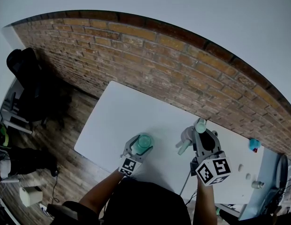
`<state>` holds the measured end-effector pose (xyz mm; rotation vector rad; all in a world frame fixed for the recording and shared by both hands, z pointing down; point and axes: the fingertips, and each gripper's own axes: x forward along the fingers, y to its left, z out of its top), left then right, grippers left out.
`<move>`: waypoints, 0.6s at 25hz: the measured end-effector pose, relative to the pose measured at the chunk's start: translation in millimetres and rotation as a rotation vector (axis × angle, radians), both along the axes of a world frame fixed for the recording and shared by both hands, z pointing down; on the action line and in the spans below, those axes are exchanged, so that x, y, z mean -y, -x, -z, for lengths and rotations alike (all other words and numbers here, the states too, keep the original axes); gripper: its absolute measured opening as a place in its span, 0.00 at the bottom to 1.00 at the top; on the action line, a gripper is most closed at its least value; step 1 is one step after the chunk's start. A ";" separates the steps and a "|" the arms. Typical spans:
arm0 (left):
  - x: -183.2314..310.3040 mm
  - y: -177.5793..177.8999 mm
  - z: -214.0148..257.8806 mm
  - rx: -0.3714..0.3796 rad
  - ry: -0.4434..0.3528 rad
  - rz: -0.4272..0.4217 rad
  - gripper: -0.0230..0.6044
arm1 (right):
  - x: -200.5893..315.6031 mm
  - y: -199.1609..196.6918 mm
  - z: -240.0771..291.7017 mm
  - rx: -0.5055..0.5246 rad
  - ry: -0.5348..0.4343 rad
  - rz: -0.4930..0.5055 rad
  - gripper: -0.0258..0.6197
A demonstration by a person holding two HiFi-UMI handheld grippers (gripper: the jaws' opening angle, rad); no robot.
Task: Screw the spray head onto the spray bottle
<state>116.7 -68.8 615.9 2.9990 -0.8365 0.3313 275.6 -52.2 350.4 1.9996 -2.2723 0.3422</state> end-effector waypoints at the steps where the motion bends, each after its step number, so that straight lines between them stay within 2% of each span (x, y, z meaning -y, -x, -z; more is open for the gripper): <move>1: 0.2 0.2 0.0 0.000 0.000 -0.001 0.57 | 1.9 2.6 3.7 -0.002 -0.006 0.006 0.14; 15: -1.3 1.1 0.0 0.000 0.007 -0.050 0.57 | 21.5 35.7 44.2 0.005 -0.087 0.056 0.14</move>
